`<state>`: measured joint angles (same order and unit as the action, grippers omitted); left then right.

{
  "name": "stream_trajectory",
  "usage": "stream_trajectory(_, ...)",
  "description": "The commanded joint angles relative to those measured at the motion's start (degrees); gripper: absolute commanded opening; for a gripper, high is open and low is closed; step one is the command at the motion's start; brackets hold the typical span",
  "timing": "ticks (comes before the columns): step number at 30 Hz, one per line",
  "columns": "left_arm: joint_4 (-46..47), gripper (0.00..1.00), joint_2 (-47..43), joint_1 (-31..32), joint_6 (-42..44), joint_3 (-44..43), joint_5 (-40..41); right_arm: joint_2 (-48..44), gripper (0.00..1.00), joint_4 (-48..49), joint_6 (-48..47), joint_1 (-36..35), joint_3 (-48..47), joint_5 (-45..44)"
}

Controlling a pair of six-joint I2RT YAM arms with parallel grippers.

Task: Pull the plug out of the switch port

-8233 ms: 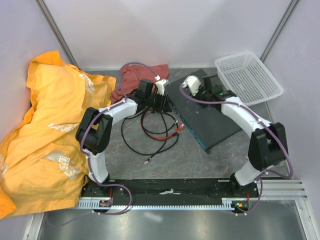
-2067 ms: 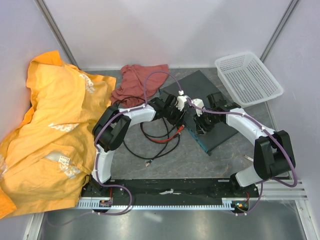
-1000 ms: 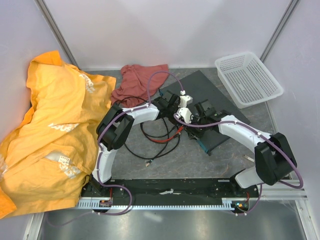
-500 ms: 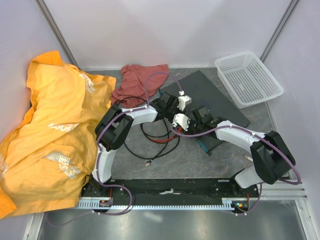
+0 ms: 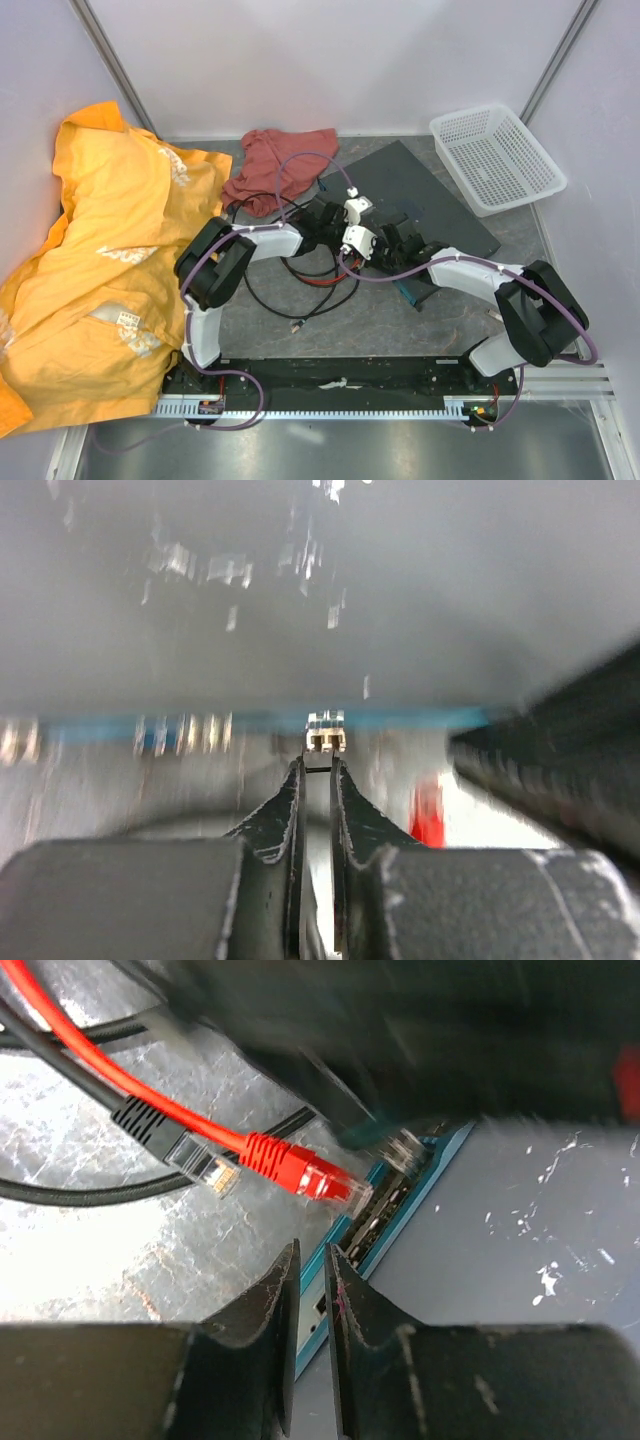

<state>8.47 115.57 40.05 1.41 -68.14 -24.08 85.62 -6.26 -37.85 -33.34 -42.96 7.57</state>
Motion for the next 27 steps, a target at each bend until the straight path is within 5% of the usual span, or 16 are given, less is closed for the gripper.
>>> stream_trajectory(1, -8.65, 0.02, -7.37, -1.38, 2.89, 5.55, -3.08, 1.12, 0.24, 2.48, -3.55, 3.9, 3.31, -16.36)
stream_trajectory(21, -11.54, 0.02, -15.28, -2.61, 3.34, 5.58, -6.07, -0.72, 0.26, -1.2, 5.3, 5.83, -1.93, -15.4)
stream_trajectory(27, -15.41, 0.01, -14.76, -2.96, 1.41, -3.4, -9.32, -3.97, 0.42, -13.5, 10.77, 9.52, -13.53, -7.67)
